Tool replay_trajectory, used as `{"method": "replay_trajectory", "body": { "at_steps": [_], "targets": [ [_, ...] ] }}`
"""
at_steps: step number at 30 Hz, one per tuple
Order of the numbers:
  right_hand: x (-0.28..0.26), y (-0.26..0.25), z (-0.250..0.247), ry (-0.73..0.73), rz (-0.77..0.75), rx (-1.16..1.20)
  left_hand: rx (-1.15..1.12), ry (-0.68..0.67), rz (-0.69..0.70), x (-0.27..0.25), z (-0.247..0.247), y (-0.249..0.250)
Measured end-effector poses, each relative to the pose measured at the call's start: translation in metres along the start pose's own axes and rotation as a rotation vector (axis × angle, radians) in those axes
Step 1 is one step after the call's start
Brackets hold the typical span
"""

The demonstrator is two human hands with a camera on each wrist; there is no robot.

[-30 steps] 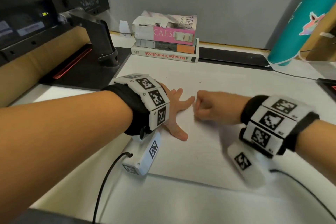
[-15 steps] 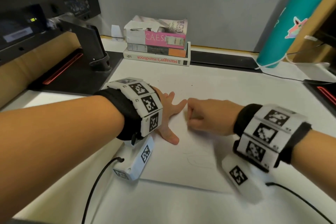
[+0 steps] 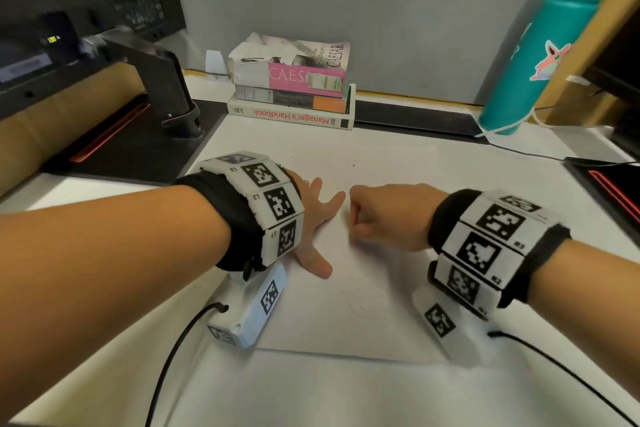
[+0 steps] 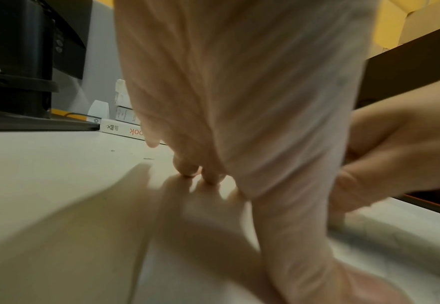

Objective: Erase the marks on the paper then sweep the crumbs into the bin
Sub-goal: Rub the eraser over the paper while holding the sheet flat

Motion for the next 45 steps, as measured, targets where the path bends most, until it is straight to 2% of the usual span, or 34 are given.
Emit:
{"method": "replay_trajectory", "body": {
  "at_steps": [2,3,5,7,10,12,13,16,17,19,21,22,24,26,28,30,31,33,34,38,42,43,45],
  "targets": [
    [0.002,-0.006,0.009,-0.032,-0.045,0.144,0.006,-0.001,-0.002,0.001,0.001,0.0],
    [0.005,0.002,0.003,-0.004,-0.004,0.147,0.007,0.0,-0.001,0.001,0.001,0.001],
    [0.008,0.018,-0.018,0.072,0.089,0.016,0.01,0.002,-0.007,0.002,0.0,0.001],
    [0.009,0.018,-0.023,0.075,0.111,-0.098,0.015,-0.004,-0.011,0.002,0.0,0.0],
    [0.005,-0.004,0.006,-0.054,-0.019,0.138,0.01,-0.002,-0.003,0.004,0.001,0.0],
    [0.002,0.003,0.005,-0.047,-0.002,0.231,0.009,-0.007,-0.003,0.004,0.002,0.001],
    [0.004,0.013,-0.004,-0.015,0.04,0.204,0.012,-0.006,-0.004,0.004,0.001,0.001],
    [0.006,0.027,-0.024,0.049,0.126,-0.09,0.018,-0.007,-0.009,0.005,-0.001,0.0],
    [0.006,0.024,-0.019,0.031,0.104,-0.096,0.013,-0.008,-0.006,0.006,0.0,0.0],
    [0.003,0.021,-0.003,-0.02,0.045,0.047,0.01,-0.009,-0.005,0.008,0.002,0.0],
    [-0.004,0.032,-0.004,-0.016,0.079,0.181,0.016,-0.007,-0.005,0.008,0.003,0.001],
    [-0.006,0.04,-0.01,0.002,0.121,0.184,0.02,-0.005,-0.004,0.008,0.003,0.002],
    [-0.007,0.049,-0.025,0.041,0.186,0.014,0.036,-0.006,-0.017,0.008,0.0,0.002],
    [-0.006,0.038,-0.018,0.023,0.147,-0.049,0.041,-0.016,-0.014,0.008,0.0,0.003],
    [-0.007,0.026,-0.003,-0.014,0.064,0.115,0.039,-0.025,-0.016,0.007,0.0,0.003],
    [-0.01,0.034,-0.007,-0.017,0.093,0.195,0.027,-0.024,-0.012,0.005,0.0,0.004],
    [-0.009,0.043,-0.015,0.006,0.138,0.153,0.019,-0.019,-0.015,0.005,-0.001,0.004],
    [-0.007,0.052,-0.031,0.063,0.212,-0.086,0.031,-0.013,-0.025,0.005,-0.006,0.003],
    [-0.006,0.046,-0.029,0.062,0.197,-0.135,0.036,-0.015,-0.026,0.005,-0.004,0.003],
    [-0.005,0.025,-0.004,-0.016,0.064,0.169,0.024,-0.028,-0.021,0.003,-0.001,0.003],
    [-0.002,0.065,-0.03,0.096,0.231,0.123,0.017,-0.048,-0.014,-0.002,-0.005,0.003],
    [0.0,0.073,-0.033,0.133,0.248,0.213,0.017,-0.06,-0.011,-0.003,-0.006,0.002],
    [0.001,0.083,-0.032,0.213,0.239,0.588,0.016,-0.088,0.002,-0.006,-0.008,0.002]
  ]
}}
Point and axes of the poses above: each hand's wrist, its own x-axis towards the middle knuckle, its own z-axis out of the palm, y = z × x, the point moved 8 cm from there along x, towards the middle knuckle, and after that the axes turned 15 degrees about x, right-handed, at the moved point
